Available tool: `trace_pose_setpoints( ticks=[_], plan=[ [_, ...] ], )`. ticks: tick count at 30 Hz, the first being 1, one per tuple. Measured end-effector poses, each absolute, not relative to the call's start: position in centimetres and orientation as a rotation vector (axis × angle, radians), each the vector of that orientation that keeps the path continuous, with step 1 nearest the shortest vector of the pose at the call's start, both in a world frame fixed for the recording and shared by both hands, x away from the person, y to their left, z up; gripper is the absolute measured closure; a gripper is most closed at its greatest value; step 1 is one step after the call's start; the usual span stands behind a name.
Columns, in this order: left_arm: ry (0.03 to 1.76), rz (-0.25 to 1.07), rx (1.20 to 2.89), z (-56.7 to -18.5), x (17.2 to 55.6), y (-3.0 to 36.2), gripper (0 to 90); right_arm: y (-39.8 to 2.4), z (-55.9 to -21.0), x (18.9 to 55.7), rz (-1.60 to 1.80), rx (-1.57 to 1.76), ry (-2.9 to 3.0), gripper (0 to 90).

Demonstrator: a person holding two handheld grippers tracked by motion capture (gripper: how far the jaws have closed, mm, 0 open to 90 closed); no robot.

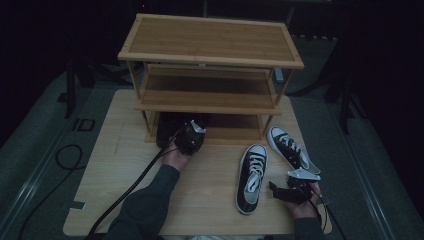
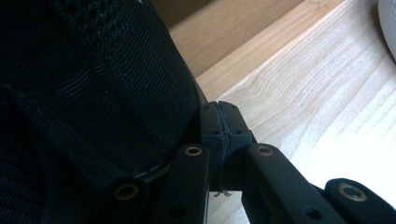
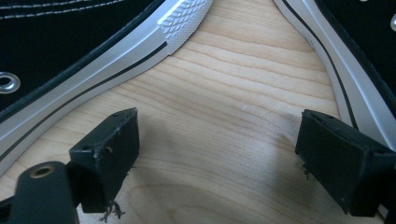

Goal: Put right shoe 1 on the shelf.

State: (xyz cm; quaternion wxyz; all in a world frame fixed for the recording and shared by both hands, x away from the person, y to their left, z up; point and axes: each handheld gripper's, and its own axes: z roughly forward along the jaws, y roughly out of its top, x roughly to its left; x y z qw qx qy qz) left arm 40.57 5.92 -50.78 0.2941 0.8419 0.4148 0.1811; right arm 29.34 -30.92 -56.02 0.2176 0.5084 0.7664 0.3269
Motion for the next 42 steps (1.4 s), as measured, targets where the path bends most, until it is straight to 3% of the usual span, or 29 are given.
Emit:
trace_pose_setpoints(
  ticks=[4,16,21,24,33,42],
  plan=[
    [1.075,0.467,2.234,-50.9,40.3,5.0,81.0,-30.9,-56.0,29.3,0.905,1.407,2.123,13.4],
    [1.035,0.517,2.204,-53.0,41.2,0.3,72.4,-30.9,-56.0,29.4,0.906,1.406,2.124,13.4],
    [1.076,0.574,2.175,-53.6,42.4,-0.8,78.3,-30.9,-56.0,29.4,0.906,1.406,2.124,13.4],
    [1.105,0.571,2.142,-53.9,43.0,-0.7,90.0,-30.9,-56.0,29.4,0.906,1.406,2.123,13.4],
    [1.192,0.522,2.066,-54.6,44.7,0.1,89.9,-30.9,-56.0,29.3,0.905,1.406,2.122,13.6],
    [1.165,0.541,2.069,-54.9,45.1,-0.9,88.8,-30.9,-56.0,29.3,0.904,1.407,2.120,13.7]
  ],
)
